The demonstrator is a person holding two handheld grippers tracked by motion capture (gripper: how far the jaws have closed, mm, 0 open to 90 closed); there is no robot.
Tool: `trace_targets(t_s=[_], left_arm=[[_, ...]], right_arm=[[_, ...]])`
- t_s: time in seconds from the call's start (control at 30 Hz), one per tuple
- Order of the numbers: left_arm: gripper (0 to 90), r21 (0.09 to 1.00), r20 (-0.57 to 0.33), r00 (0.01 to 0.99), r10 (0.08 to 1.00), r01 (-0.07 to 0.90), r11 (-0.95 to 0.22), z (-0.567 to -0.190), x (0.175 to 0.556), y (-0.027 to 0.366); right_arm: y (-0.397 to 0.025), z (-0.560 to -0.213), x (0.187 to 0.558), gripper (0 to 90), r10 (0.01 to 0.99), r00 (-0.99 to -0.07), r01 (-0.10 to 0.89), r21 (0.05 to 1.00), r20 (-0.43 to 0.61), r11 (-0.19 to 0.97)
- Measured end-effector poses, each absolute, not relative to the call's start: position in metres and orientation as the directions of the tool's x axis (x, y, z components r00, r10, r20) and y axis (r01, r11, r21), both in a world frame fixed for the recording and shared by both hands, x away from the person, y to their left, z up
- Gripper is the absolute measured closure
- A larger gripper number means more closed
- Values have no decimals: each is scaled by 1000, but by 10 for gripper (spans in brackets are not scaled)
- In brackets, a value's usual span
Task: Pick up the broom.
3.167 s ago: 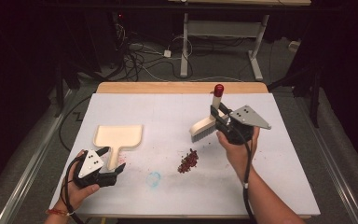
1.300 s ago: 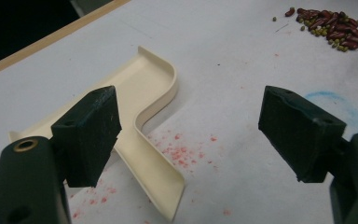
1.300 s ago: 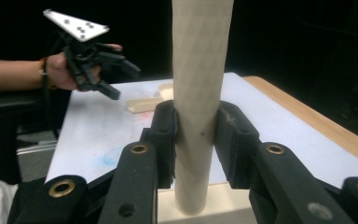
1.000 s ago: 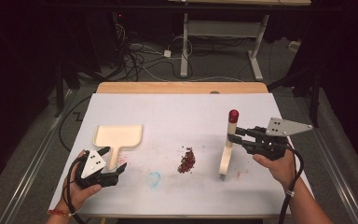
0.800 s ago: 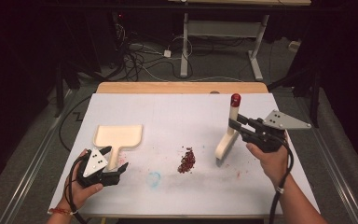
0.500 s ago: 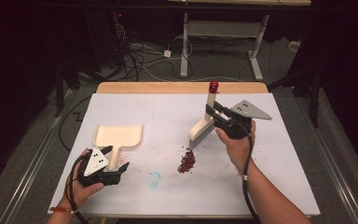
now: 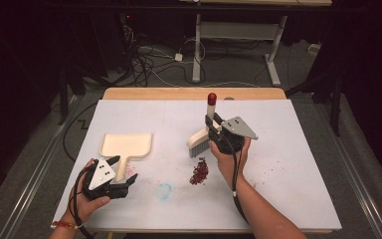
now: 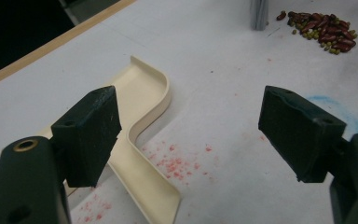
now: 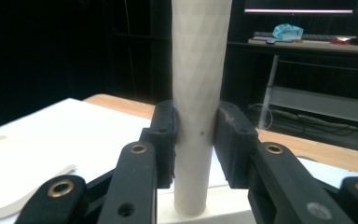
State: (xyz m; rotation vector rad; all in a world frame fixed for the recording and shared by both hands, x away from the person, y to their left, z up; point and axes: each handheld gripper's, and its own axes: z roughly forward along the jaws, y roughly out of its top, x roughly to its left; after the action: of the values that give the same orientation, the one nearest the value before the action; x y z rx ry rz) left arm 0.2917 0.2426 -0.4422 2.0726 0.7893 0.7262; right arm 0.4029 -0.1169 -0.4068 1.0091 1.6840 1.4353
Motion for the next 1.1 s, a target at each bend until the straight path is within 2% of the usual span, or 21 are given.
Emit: trace_targets(t_s=[0.23, 0.53, 0.67, 0.77, 1.1], left_arm=[[200, 819, 222, 646, 730, 283, -499, -442, 292, 241], [200, 824, 219, 643, 734, 281, -492, -442, 292, 242], [200, 825, 211, 645, 734, 285, -488, -442, 296, 242], [200, 821, 210, 648, 732, 290, -492, -443, 296, 243], [200, 822, 215, 653, 726, 281, -495, -442, 298, 240]], right_arm=[[-116, -407, 391, 704, 874, -485, 116, 988, -31, 99], [-124, -399, 357, 705, 857, -515, 171, 977, -19, 125], [-123, -395, 356, 704, 851, -523, 158, 976, -47, 151], [-123, -392, 359, 705, 852, -523, 175, 977, -14, 124], [-141, -366, 354, 704, 857, -514, 108, 990, -26, 95]])
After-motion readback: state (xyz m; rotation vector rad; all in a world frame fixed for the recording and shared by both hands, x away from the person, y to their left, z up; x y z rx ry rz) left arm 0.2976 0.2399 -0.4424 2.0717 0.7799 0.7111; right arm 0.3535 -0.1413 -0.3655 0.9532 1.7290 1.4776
